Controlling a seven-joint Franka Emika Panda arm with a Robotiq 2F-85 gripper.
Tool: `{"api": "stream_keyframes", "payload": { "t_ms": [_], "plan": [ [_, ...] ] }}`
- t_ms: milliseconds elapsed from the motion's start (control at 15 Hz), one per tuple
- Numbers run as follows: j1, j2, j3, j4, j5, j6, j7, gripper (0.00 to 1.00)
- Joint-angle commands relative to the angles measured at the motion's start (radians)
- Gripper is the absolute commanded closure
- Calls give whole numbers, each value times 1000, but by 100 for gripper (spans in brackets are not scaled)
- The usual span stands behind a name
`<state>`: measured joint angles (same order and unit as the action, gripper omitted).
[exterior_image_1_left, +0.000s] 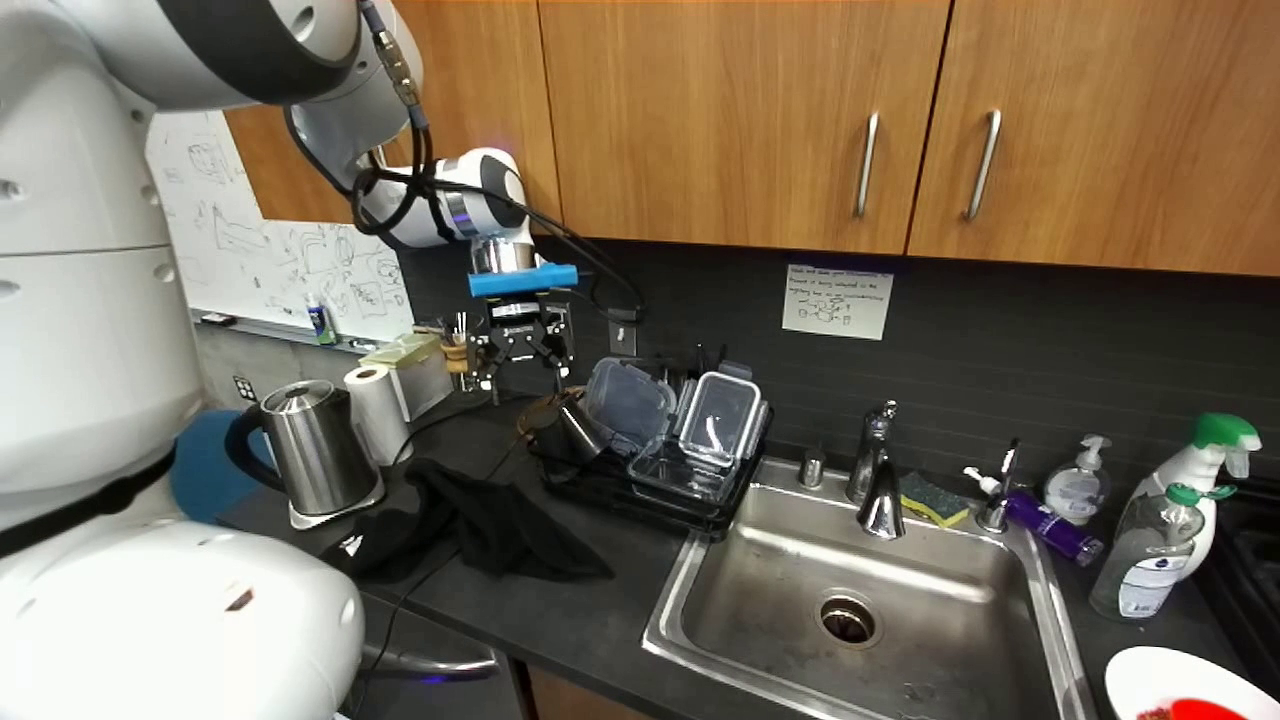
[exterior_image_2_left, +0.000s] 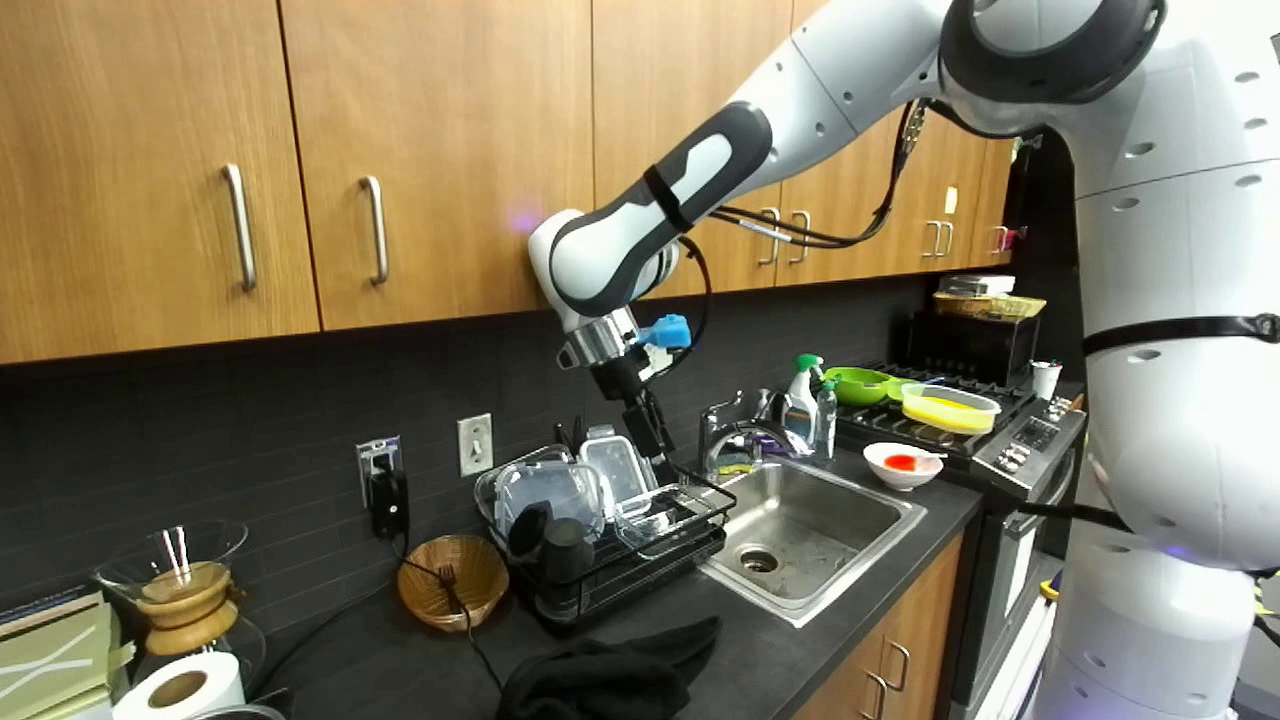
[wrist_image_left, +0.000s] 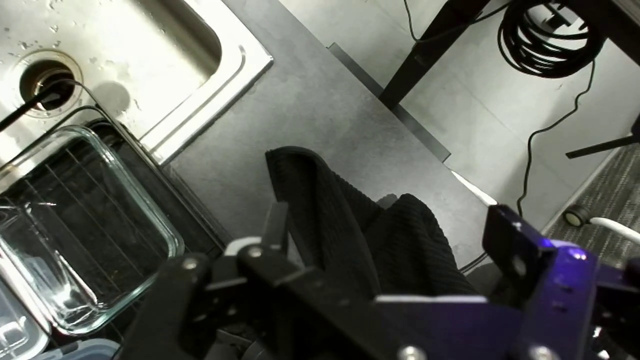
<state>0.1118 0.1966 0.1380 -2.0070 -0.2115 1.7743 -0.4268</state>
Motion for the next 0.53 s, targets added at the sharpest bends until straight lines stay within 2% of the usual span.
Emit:
{"api": "stream_keyframes", "payload": {
  "t_ms": [0,467],
  "plan": [
    [2,72,7,59,-12,6,-36,0],
    [54,198,48,163,-73,-18,-89,0]
  ]
}}
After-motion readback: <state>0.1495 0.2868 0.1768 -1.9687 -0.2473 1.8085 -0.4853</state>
